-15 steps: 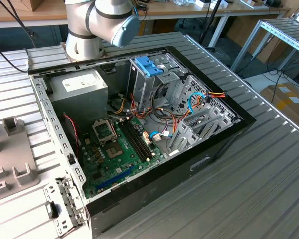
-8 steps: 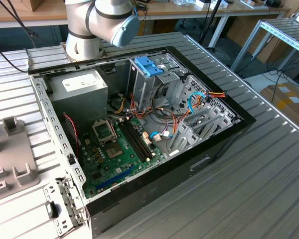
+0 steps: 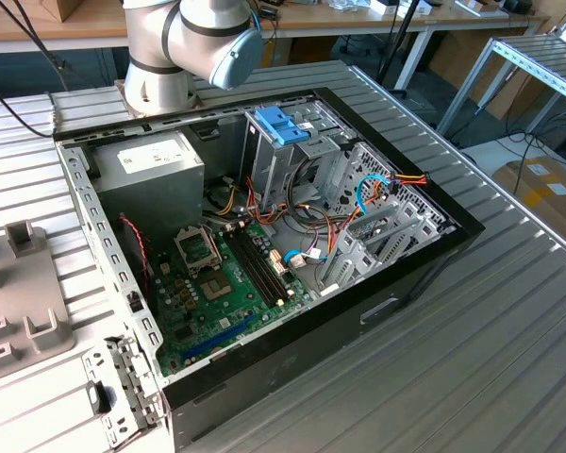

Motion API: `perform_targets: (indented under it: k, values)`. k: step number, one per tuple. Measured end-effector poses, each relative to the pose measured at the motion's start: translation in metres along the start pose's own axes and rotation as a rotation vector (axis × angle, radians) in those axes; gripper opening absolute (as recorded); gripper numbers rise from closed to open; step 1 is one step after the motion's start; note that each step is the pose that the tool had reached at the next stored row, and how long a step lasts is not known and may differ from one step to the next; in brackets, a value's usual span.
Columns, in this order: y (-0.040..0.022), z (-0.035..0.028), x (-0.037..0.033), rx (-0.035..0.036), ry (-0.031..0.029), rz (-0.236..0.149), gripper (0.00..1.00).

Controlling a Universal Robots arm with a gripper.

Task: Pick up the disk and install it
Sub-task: 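Pick up the disk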

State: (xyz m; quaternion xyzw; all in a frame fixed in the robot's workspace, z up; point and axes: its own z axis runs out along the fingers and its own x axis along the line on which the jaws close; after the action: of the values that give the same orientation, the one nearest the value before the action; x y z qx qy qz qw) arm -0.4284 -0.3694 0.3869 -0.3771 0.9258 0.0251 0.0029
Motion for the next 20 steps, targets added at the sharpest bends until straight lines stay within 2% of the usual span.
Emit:
perform_targets:
  k: [9,20]
  values:
    - [0.0,0.0,0.0,-0.0013,0.0024,-0.055,0.11]
    - [0.0,0.0,0.0,-0.0024,0.0043,-0.099,0.11]
